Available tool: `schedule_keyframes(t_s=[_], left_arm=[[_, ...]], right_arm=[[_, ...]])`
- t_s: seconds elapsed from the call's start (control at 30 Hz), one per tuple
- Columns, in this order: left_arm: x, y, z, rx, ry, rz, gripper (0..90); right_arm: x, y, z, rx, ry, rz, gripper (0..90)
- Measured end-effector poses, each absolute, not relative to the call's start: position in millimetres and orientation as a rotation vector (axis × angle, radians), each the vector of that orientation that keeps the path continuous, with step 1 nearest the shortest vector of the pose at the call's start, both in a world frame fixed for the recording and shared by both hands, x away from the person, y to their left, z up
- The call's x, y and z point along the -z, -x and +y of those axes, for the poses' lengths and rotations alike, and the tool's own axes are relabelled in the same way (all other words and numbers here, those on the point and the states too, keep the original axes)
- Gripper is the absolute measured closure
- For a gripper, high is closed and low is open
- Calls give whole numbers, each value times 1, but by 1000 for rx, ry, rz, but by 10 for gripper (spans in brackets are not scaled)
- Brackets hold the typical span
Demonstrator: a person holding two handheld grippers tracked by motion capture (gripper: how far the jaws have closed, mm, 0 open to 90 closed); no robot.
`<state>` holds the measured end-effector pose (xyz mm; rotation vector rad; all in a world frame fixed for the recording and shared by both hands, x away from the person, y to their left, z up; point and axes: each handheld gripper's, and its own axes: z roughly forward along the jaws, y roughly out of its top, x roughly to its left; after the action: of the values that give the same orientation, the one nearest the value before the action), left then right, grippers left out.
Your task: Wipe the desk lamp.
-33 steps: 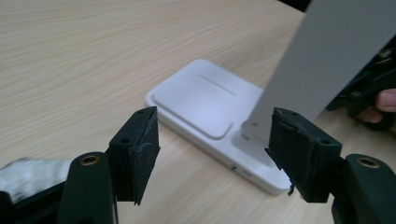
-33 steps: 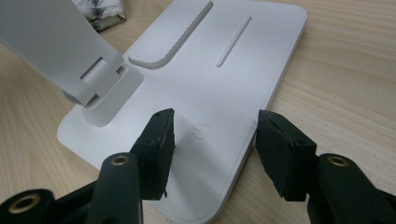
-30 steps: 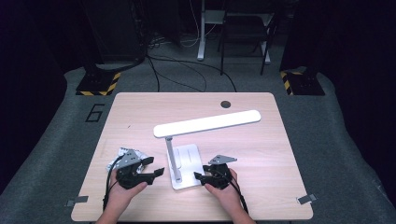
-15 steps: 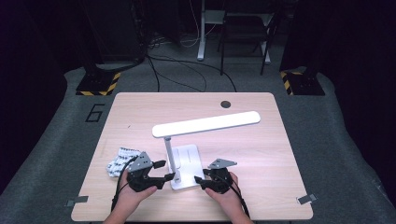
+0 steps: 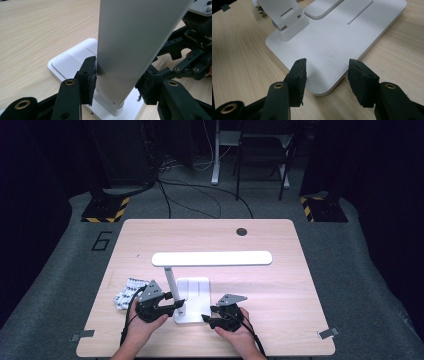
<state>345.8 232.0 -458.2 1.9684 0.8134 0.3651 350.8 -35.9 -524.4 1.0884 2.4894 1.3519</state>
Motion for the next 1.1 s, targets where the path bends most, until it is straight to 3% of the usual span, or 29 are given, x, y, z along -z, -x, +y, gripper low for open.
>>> schedule_keyframes(t_s=[0.5, 0.7, 1.1], left_arm=[[457, -363, 221, -436, -1981, 792, 628], [456, -376, 221, -451, -1971, 808, 745], [454, -396, 213, -353, -2015, 712, 765]], right_arm=[[522, -362, -58, -1388, -1207, 2385, 453], [521, -365, -65, -1370, -1257, 2347, 448], [516, -369, -76, -1275, -1221, 2267, 384]])
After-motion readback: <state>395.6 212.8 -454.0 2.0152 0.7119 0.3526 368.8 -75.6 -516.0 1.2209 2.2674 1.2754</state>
